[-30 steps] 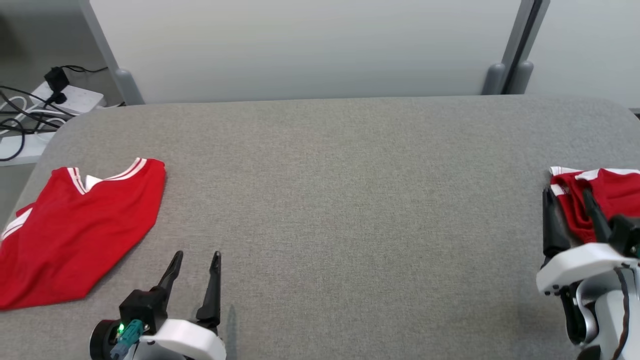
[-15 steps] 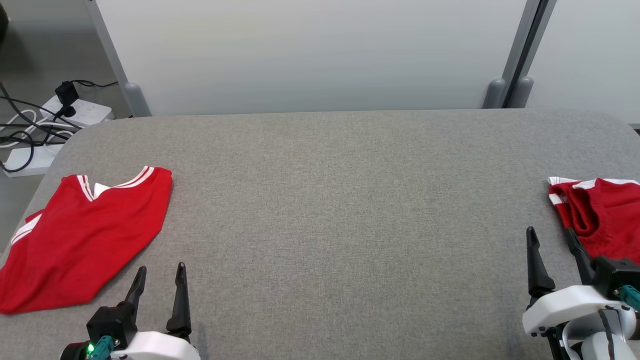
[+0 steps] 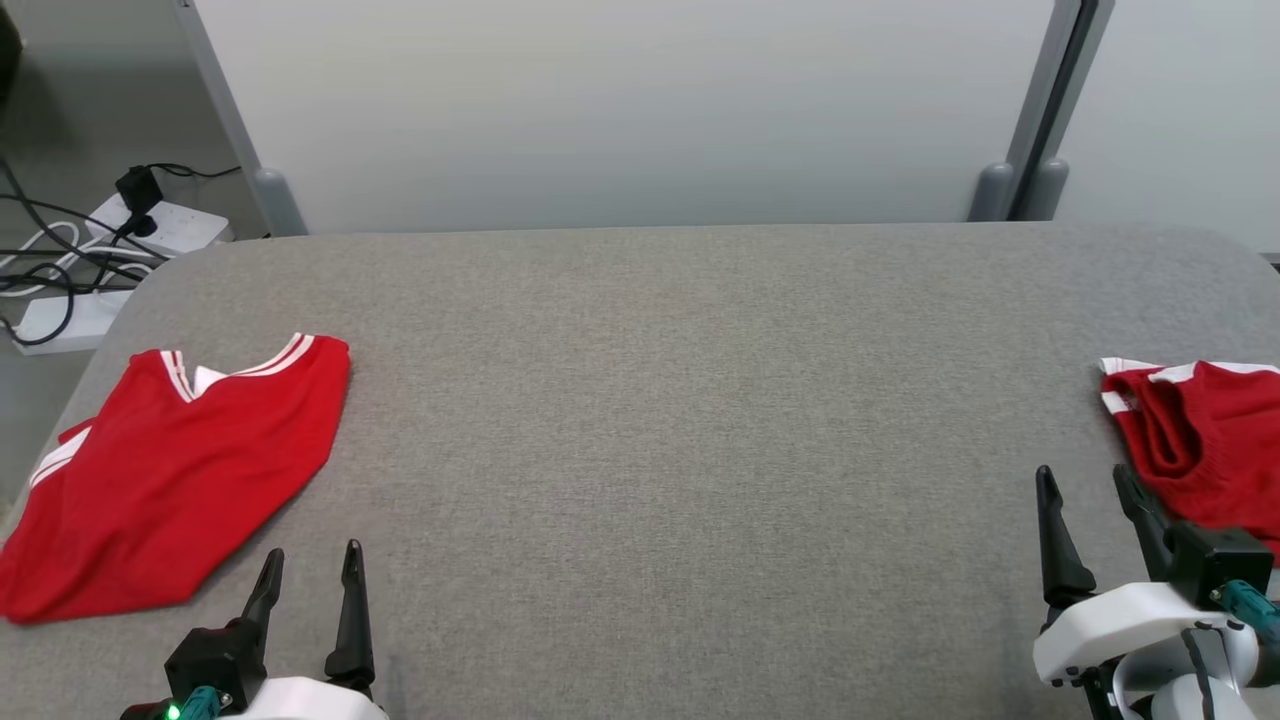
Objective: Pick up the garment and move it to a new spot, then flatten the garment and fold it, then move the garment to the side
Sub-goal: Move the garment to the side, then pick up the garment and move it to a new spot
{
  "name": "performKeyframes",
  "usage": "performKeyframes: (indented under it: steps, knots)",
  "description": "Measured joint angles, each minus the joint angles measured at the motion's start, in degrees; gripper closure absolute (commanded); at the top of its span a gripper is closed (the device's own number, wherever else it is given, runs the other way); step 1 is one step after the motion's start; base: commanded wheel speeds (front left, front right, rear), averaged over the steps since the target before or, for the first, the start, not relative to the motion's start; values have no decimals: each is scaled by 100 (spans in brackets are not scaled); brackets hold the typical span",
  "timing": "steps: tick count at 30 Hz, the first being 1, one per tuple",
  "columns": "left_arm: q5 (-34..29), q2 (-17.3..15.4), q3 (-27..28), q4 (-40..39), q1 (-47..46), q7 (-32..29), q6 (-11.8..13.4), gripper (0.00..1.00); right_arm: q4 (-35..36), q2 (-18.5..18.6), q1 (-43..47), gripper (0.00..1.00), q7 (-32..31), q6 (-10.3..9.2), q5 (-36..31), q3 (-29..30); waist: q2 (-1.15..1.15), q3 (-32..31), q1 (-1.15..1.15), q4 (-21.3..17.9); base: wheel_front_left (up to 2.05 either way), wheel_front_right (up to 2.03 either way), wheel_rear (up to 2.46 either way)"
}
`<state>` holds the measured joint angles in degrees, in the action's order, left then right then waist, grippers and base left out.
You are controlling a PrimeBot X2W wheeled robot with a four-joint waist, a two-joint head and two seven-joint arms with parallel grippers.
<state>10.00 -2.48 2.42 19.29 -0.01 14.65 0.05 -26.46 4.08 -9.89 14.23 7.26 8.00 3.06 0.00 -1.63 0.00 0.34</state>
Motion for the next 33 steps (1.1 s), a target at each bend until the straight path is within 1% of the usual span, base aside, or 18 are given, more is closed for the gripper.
performKeyframes:
  steps: [6, 9, 13, 14, 24, 25, 26, 29, 31, 33]
  knots:
    - [10, 1, -1, 36, -16, 1, 3, 0, 3, 1, 0, 0, 0, 0, 11, -244, 0, 45, 0, 287, 0, 0, 0]
    - [33, 2, -1, 37, -19, 0, 11, 0, 0, 7, -1, 0, 0, 0, 76, -511, 0, 62, 0, 527, 0, 0, 0]
    - [70, 2, 12, 38, -18, 1, 62, 0, -18, 5, -3, 0, 0, 0, 212, -744, 0, 77, 0, 940, 0, 0, 0]
    - [70, 2, 12, 38, -18, 1, 62, 0, -18, 5, -3, 0, 0, 0, 212, -744, 0, 77, 0, 940, 0, 0, 0]
    - [69, -1, 250, 186, 2, 1, 62, 0, -41, 0, -26, 0, 0, 0, 283, -996, 0, 117, 0, 2153, 0, 0, 0]
    - [71, 3, 297, 207, 2, 1, 53, 0, -46, -1, -43, 0, 0, 0, 283, -1062, 0, 134, 0, 2356, 0, 0, 0]
    - [83, 3, 326, 223, 2, 1, 53, 0, -47, -5, -49, 0, 0, 0, 283, -1083, 0, 145, 0, 2445, 0, 0, 0]
    - [115, -4, 441, 278, 4, 1, 44, 0, -68, -23, -132, 0, 0, 0, 283, -1120, 0, 189, 0, 2611, 0, 0, 0]
    - [110, -1, 509, 286, 4, 0, 34, 0, -71, -22, -191, 0, 0, 0, 285, -1144, 0, 237, 0, 2620, 0, 0, 0]
    - [99, 8, 614, 307, -10, 1, -66, 0, -112, -21, -220, 0, 0, 0, 291, -1176, 0, 270, 0, 2570, 0, 0, 0]
